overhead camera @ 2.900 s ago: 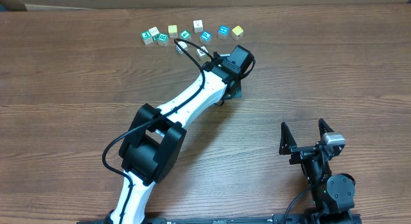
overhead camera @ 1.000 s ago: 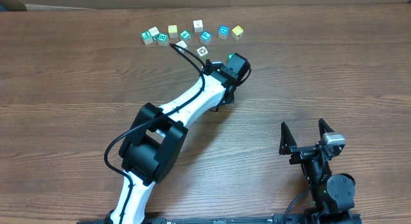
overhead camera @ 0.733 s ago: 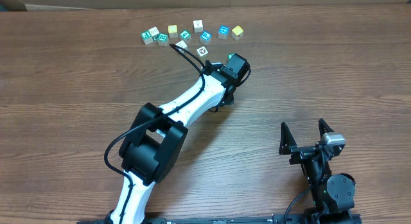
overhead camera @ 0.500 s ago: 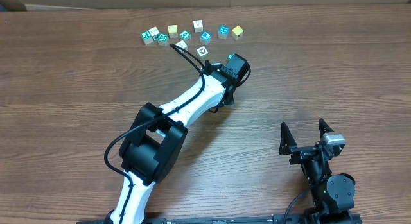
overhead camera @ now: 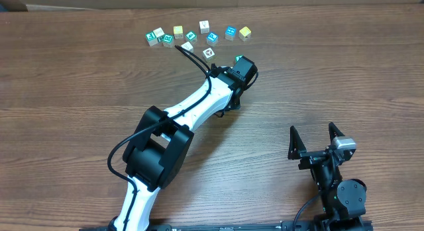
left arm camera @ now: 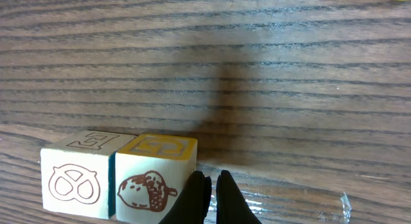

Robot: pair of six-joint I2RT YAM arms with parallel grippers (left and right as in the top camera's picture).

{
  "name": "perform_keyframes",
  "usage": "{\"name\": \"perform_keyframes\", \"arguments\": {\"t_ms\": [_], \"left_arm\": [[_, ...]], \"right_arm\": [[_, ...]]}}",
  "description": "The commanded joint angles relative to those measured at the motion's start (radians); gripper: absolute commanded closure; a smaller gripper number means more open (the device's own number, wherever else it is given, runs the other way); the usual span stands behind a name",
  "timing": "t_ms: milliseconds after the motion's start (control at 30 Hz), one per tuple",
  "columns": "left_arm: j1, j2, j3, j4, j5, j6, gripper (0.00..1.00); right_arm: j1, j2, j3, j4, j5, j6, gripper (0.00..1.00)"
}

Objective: Form a horizontal line

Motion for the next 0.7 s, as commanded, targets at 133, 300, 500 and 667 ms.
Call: {"name": "perform_keyframes", "arguments": {"t_ms": [133, 300, 500, 667], "left_arm": [[-0.007, 0.011, -0.006, -0.022, -0.021, -0.014, 0.96], [-0.007, 0.011, -0.006, -0.026, -0.021, -0.014, 0.96], [-0.007, 0.011, -0.006, -0.023, -0.018, -0.017, 0.96], [-0.004, 0.011, 0.002, 0.031, -0.014, -0.016, 0.96]], "right_arm": [[-0.005, -0.011, -0.011, 0.005, -0.002, 0.000, 0.00], [-0.005, -0.011, -0.011, 0.005, -0.002, 0.000, 0.00], [-0.005, -0.011, -0.011, 0.005, -0.002, 0.000, 0.00], [-0.005, -0.011, -0.011, 0.005, -0.002, 0.000, 0.00]]}}
